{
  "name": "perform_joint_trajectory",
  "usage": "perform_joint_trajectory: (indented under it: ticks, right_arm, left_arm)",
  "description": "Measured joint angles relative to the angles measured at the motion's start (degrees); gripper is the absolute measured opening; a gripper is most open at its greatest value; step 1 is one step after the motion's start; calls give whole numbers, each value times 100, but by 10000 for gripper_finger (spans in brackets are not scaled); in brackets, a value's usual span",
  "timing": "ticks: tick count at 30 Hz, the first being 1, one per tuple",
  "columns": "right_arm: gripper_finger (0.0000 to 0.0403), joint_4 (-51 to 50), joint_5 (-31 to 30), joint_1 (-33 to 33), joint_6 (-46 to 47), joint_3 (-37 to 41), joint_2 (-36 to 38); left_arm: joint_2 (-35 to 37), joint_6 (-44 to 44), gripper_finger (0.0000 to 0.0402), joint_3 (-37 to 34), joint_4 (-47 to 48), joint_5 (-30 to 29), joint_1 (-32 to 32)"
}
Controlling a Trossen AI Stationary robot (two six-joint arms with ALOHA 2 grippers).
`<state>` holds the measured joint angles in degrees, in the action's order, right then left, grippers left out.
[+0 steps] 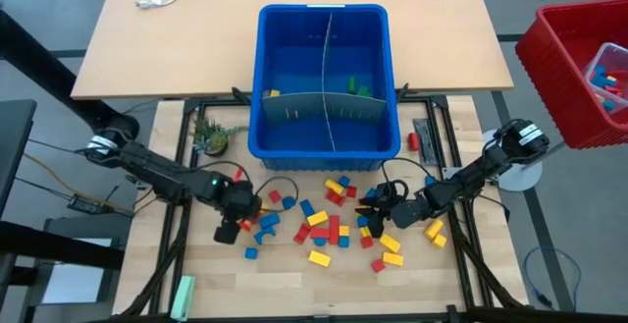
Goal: Sort blocks
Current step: Put the yellow block with the other yellow block into the blue bin, then put the yellow block with the other yellow blocks into the blue bin
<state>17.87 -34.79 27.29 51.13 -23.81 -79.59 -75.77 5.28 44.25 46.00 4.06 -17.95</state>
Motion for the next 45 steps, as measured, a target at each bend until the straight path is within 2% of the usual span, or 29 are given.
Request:
perform_joint_trajectory:
  ticks: [7,13,17,21,32,36,45]
  right_arm:
    - [151,0,-4,0,-2,0,0]
    - [151,-2,-4,0,-13,0,0]
    - [151,-1,-8,0,-13,0,0]
    - [151,-2,-7,0,-13,0,0]
    - [151,-2,-7,0,-11,2,2]
    - [151,0,-7,0,-11,2,0]
    - [151,-2,-7,0,9,2,0]
  left_arm:
    - [0,-936,238,-233,-429,-626,-355]
    - [0,-986,238,-437,-464,-614,-467]
    - [0,-1111,238,-647,-846,-931,-587]
    - [0,-1129,238,-821,-1214,-902,-617]
    - [2,-1064,238,-896,-1238,-345,-726]
    - [2,-1063,238,-896,-1245,-450,-732]
    - [-687,-1065,237,-851,-1402,-460,-739]
